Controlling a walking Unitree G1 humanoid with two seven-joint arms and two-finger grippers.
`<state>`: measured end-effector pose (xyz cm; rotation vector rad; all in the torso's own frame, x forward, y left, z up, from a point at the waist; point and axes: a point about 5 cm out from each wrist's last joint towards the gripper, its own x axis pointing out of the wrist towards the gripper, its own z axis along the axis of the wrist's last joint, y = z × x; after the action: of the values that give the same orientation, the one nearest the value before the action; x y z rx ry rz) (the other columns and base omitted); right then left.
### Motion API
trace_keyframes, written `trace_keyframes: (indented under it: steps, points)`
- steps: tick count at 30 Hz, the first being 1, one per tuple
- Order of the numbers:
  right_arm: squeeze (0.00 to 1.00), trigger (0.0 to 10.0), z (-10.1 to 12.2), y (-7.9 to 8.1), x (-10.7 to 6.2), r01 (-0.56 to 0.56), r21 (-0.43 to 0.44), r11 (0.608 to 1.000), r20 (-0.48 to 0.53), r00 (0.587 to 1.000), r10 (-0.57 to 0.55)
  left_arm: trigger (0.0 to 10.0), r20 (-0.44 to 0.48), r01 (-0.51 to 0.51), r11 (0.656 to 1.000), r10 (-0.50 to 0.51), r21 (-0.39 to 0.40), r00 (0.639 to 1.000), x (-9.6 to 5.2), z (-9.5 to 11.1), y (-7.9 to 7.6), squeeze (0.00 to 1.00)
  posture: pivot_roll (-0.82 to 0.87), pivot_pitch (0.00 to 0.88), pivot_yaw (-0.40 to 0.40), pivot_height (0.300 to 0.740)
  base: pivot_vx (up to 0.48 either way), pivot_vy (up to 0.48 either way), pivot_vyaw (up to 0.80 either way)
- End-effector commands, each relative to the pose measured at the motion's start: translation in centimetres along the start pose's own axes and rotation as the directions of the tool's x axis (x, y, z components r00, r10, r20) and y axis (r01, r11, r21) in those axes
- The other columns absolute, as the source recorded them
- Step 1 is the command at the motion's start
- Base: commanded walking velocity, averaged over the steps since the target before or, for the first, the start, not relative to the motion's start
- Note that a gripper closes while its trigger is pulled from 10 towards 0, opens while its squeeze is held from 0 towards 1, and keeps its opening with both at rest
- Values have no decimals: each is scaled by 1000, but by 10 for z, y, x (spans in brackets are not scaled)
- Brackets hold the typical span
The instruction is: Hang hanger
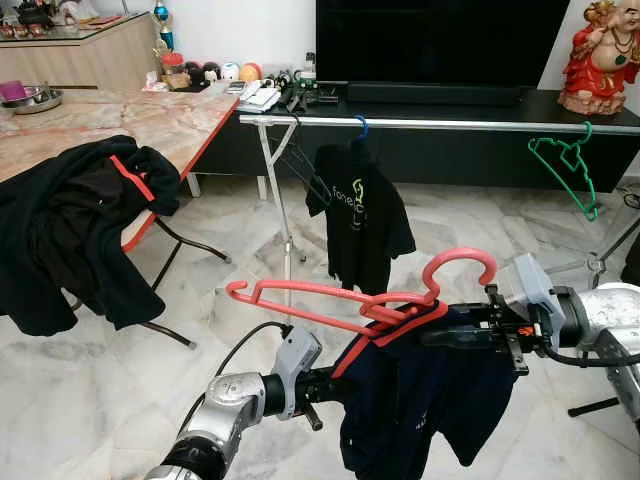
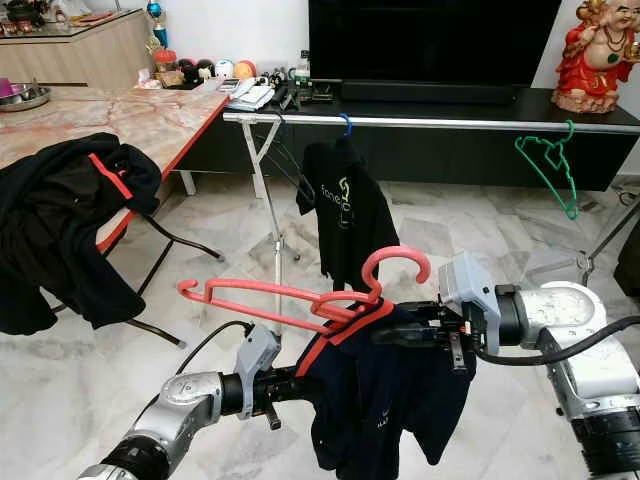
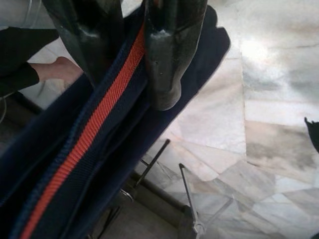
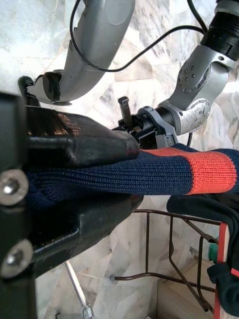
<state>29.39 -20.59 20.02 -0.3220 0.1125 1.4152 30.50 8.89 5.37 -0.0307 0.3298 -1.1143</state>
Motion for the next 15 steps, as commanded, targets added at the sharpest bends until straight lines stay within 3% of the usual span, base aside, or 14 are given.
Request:
trace_keyframes:
  steps: [1,9,11,12,15]
  points:
    - [0,0,4,-2,0,14,-29,999,5,1000,-13,0,-23,8,1000,-8,-7,1000,-3,-3,1,0,-30,52,3,740,0,0,0]
    - [0,0,0,-4,1,37,-31,999,-2,999,-37,0,-35,-92,995,91,-24,995,-10,-6,10,0,-24,52,6,740,0,0,0]
    - [0,0,-2,-5,1,52,-39,998,-14,999,-53,0,-73,-150,987,146,-56,987,-12,-8,14,0,-22,54,8,740,0,0,0]
    - [0,0,-4,-5,1,58,-42,997,-19,998,-59,0,-137,-191,981,183,-47,974,-16,-15,17,0,-21,54,9,740,0,0,0]
    - [0,0,-5,-4,0,56,-40,998,-22,998,-57,0,-155,-193,980,183,-53,971,-18,-20,16,0,-21,54,9,740,0,0,0]
